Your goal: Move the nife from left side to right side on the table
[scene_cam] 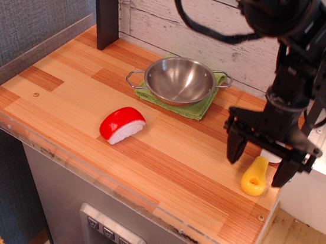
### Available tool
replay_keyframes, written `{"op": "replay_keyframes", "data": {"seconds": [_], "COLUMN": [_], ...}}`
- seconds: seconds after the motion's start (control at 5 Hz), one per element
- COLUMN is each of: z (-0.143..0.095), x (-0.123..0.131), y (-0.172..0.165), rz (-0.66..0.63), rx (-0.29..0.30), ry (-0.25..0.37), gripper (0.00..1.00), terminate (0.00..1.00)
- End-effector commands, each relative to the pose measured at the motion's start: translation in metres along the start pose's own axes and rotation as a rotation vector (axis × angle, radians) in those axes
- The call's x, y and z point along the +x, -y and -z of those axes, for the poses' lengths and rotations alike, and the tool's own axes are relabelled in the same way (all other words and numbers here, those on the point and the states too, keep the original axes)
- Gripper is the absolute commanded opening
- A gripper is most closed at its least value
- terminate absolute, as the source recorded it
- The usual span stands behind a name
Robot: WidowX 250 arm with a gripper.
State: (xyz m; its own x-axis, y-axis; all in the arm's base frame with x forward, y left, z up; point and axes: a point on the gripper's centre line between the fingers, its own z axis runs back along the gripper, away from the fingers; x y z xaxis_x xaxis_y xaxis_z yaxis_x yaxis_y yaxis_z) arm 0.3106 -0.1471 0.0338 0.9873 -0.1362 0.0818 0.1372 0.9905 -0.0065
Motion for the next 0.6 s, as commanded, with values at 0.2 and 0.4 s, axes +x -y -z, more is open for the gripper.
{"op": "replay_keyframes", "data": {"seconds": [0.2,0.4], "z": [-0.106,-0.103], "x": [-0.045,-0.046], "y": [-0.031,-0.042], "rz": [-0.020,0.019], "rx": [-0.082,-0.103], "ry": [0.144,0.109], "gripper": [1.00,1.00], "terminate": [0.00,0.00]}}
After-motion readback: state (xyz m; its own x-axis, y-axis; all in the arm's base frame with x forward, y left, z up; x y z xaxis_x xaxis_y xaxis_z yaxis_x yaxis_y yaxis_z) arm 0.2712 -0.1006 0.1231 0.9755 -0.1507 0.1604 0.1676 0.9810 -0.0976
